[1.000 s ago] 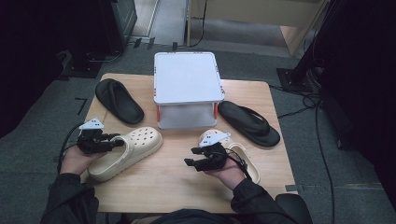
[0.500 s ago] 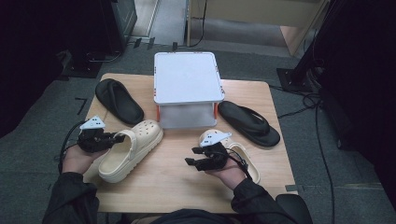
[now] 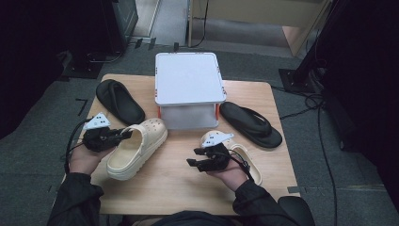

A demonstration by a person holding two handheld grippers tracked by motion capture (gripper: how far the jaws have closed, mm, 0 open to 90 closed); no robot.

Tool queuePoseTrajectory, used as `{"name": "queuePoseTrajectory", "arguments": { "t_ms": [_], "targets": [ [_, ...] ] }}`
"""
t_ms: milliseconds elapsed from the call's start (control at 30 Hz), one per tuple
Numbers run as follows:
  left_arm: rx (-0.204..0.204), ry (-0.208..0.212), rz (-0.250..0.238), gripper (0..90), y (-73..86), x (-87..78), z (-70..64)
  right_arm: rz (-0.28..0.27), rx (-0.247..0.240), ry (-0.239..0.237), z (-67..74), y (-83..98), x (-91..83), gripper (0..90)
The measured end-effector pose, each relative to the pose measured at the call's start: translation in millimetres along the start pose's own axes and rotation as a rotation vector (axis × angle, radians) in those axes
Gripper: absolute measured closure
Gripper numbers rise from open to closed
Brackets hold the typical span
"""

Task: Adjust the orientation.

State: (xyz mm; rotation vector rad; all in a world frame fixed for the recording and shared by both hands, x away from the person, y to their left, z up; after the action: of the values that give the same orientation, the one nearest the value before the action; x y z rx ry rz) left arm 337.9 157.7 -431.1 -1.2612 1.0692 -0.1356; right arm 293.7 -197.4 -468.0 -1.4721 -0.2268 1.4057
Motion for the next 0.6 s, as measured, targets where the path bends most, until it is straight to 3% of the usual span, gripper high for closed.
{"name": "queuePoseTrajectory", "arguments": {
  "t_ms": [167,367,467,600],
  "targets": [
    [0.017,0.001,-0.033,81.0,-8.1,3.7,-5.9,-0.005,0.008,0.008,-1.9,1.0,-2.4,47.5],
    [0.037,0.012,-0.047,81.1,-19.1,20.8,-15.8,-0.007,0.015,0.017,-2.4,2.4,-3.3,47.6],
    [0.027,0.037,-0.051,81.1,-26.5,33.7,-19.0,-0.009,0.023,0.022,-3.3,3.7,-4.1,47.6],
    [0.018,0.018,-0.052,81.0,-31.8,46.6,-21.9,-0.009,0.033,0.031,-3.8,5.1,-5.2,47.7]
  ]
}}
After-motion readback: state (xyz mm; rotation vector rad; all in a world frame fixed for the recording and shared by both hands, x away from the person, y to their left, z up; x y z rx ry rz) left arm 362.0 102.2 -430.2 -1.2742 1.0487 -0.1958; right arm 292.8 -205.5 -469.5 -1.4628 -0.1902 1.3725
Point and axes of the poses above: each handheld gripper's, and its own axes: x roughly forward along the jaws, y roughly out of its underside, z roughly to its left, the point moved 2 cm from there along x, roughly forward along the jaws, and after that the axes turned 2 degrees about -y, right-handed, at the moved point
